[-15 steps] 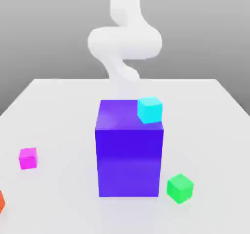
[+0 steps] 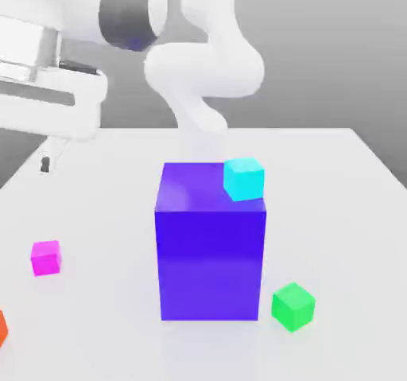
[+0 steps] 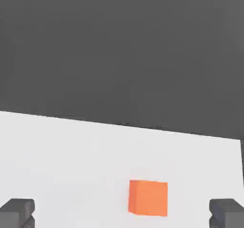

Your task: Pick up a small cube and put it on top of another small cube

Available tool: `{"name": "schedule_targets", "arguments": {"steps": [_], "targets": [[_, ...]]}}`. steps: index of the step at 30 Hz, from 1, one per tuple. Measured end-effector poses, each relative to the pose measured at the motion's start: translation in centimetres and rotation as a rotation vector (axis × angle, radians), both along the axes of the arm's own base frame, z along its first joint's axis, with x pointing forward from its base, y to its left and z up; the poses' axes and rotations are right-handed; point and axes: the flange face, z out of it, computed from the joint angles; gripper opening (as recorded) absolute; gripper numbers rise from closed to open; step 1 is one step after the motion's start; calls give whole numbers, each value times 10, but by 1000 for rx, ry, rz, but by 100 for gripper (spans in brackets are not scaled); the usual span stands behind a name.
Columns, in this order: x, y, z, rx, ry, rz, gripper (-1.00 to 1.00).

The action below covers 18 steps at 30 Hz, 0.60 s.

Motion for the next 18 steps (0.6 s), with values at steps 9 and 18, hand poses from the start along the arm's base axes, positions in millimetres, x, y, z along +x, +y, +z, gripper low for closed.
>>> {"name": "schedule_targets", "arguments": {"steps": [9, 18], "targets": [[-123, -55, -161, 143, 212, 66, 0], [-131, -55, -230, 154, 224, 77, -100]]}}
